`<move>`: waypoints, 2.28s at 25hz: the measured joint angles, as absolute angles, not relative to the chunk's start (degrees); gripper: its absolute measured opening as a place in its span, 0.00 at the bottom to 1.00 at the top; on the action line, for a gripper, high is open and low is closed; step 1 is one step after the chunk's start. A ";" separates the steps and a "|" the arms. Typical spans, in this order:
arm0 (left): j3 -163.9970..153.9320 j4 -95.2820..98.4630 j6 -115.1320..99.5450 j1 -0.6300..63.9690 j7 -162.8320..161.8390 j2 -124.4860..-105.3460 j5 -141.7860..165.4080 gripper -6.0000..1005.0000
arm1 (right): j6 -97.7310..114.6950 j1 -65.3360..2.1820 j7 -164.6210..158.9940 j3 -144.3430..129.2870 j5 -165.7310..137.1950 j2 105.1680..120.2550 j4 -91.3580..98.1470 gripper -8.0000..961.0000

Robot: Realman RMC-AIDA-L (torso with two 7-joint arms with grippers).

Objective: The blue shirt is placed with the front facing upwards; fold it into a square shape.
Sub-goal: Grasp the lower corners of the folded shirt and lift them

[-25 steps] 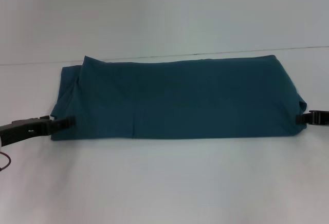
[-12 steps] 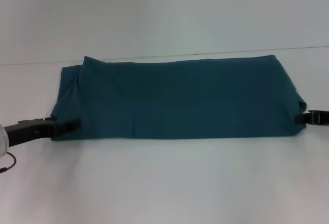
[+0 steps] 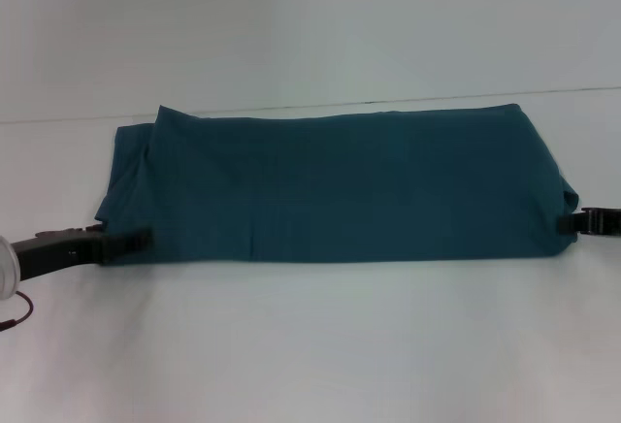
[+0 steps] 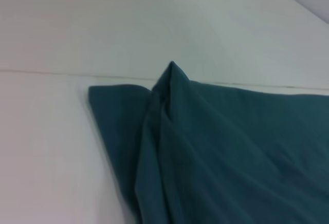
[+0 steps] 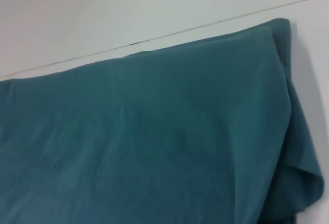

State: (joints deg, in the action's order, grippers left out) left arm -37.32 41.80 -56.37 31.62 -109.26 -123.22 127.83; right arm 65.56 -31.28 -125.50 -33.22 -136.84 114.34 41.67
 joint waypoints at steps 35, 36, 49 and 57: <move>-39.11 42.31 -52.92 33.07 -110.86 -123.36 131.47 0.10 | 65.57 -31.19 -124.79 -33.22 -135.96 114.34 41.66 0.01; -39.11 42.37 -52.93 33.07 -110.89 -123.37 131.49 0.07 | 65.57 -31.15 -124.76 -33.22 -135.85 114.34 41.66 0.01; -38.88 46.18 -56.37 31.78 -113.65 -123.42 133.92 0.04 | 66.05 -30.21 -124.14 -33.22 -135.66 114.09 41.76 0.01; -38.50 51.32 -63.37 29.95 -115.61 -123.33 134.49 0.05 | 68.68 -28.12 -122.46 -32.53 -133.97 113.31 42.85 0.01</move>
